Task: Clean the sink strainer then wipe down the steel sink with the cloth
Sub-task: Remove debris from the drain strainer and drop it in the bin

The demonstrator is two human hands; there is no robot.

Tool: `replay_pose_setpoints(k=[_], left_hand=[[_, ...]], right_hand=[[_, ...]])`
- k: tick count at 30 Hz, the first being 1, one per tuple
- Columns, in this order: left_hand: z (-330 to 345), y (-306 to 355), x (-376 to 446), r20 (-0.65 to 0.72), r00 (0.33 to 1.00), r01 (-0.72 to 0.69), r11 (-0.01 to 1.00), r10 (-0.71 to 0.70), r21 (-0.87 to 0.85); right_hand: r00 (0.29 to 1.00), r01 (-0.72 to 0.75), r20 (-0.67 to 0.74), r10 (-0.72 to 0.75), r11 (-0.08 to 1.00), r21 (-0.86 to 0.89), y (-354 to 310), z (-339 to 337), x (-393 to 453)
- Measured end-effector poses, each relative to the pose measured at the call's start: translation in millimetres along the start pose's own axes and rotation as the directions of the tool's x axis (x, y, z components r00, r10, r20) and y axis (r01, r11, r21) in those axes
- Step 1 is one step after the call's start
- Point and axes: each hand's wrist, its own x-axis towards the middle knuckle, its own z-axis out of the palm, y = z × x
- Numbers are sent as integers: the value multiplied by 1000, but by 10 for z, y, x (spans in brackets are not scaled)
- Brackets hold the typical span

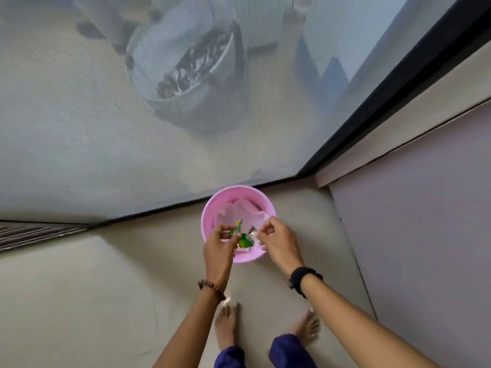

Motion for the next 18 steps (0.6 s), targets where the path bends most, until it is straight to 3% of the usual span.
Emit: replay_pose_setpoints(k=[5,10,13,15,18], left_hand=[[162,-510,607,51,999,-15,998,12,68],[199,-549,719,166,986,-22,997,10,69],[146,-289,539,158,983,94,996,-92,-4],[94,11,304,239,955,214,967,-178,-135],[-33,533,-220,368,916,272,919,-157,-285]], right_hand=[[998,-56,-34,53,995,-86,381,465,621],[994,-113,-9,112,992,-61,430,524,746],[989,-147,-12,149,983,113,250,370,544],[982,-180,-8,191,937,301,26,189,289],[974,-185,-12,225,829,527,-399,-180,-216]])
